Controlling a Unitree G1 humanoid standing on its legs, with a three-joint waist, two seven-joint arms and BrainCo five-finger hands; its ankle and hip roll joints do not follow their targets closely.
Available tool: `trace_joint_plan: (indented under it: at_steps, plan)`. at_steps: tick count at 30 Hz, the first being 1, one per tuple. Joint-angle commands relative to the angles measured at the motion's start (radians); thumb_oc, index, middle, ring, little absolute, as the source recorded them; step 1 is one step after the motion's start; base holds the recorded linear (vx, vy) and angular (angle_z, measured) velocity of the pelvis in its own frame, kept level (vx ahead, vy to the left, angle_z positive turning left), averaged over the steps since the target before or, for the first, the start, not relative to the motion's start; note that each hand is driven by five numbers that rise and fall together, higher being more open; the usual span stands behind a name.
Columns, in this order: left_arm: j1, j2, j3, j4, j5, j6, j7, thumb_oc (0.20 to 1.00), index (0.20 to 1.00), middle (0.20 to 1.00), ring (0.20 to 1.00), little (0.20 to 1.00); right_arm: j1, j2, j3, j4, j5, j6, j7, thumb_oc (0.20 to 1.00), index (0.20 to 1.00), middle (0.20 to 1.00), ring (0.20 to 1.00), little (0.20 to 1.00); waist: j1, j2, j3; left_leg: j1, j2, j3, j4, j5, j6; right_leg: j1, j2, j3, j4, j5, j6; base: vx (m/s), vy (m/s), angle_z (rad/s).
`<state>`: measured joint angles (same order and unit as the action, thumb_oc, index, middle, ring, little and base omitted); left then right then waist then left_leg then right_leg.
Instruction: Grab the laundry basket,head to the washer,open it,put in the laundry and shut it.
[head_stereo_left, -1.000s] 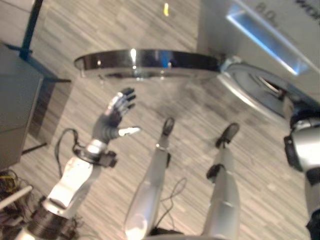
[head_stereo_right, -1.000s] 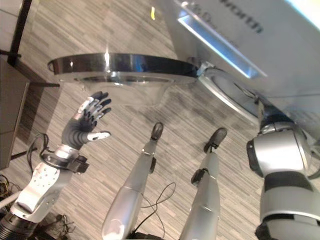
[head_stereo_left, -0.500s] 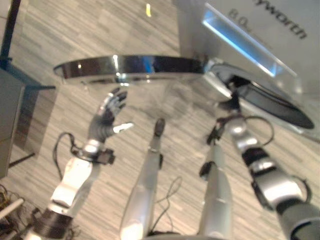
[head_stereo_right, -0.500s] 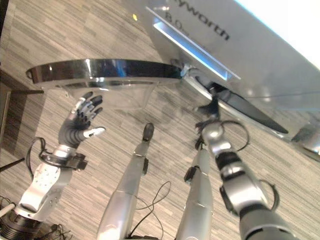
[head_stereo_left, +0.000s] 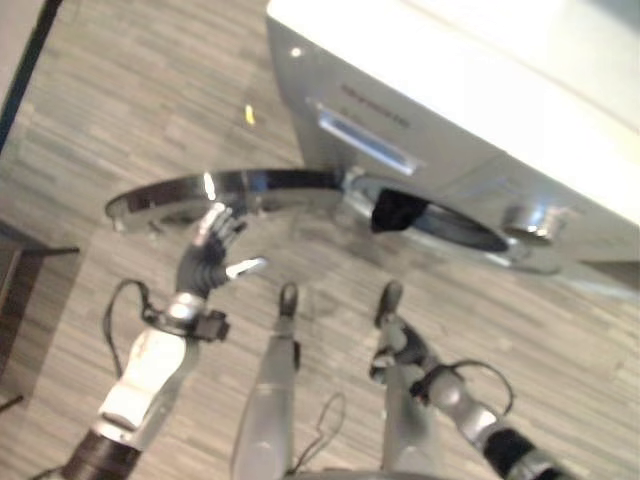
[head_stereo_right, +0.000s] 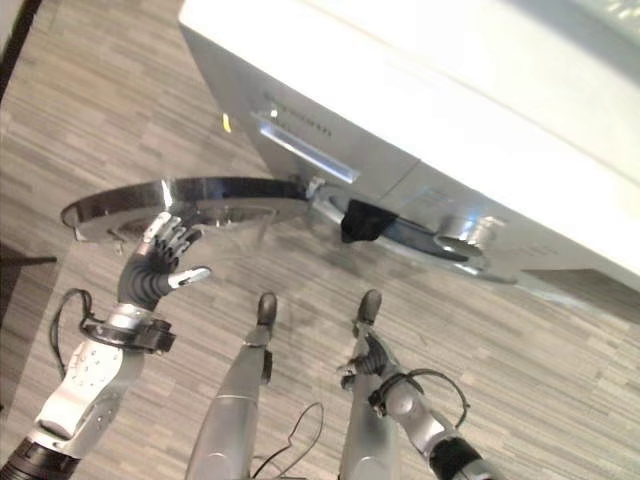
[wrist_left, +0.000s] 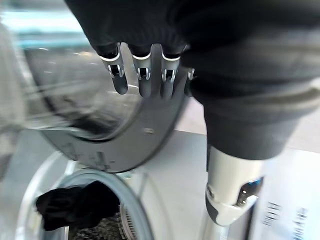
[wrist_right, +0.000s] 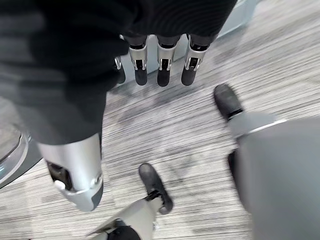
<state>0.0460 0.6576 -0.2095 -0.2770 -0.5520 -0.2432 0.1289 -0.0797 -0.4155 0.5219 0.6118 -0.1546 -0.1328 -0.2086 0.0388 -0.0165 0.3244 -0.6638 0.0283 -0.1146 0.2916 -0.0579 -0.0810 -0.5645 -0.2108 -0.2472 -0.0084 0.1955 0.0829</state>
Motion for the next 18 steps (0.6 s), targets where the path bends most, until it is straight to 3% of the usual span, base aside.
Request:
trace_joint_plan:
  at_steps: [1,7,18]
  plan:
    - [0.014,0.029,0.037,-0.097,-0.005,-0.066,-0.022,1.0,1.0,1.0,1.0,1.0,0.017,-0.009,-0.024,-0.015,0.002,-0.021,0.026,1.0,1.0,1.0,1.0,1.0,0.003,0.019,0.008,0.107,-0.004,0.022,-0.175,0.087,0.019,0.093,-0.07,-0.047,0.102,-0.11,0.07,0.0,0.0,0.0]
    - [0.06,0.031,0.06,-0.081,-0.004,-0.052,-0.04,1.0,1.0,1.0,1.0,1.0,0.072,0.021,-0.073,0.009,0.01,-0.017,0.04,1.0,1.0,1.0,1.0,1.0,-0.004,0.012,-0.035,0.245,0.003,0.023,-0.218,0.078,0.016,0.235,-0.072,-0.068,0.065,-0.113,0.082,0.11,-0.004,0.08]
    - [0.176,-0.002,0.125,-0.068,0.031,-0.025,-0.07,1.0,1.0,1.0,1.0,1.0,0.226,0.0,-0.235,-0.143,0.012,-0.019,0.058,1.0,1.0,1.0,1.0,1.0,-0.023,-0.007,-0.139,0.476,0.046,0.055,-0.272,0.041,0.021,0.423,-0.051,-0.054,0.033,-0.135,0.099,0.1,0.031,-0.06]
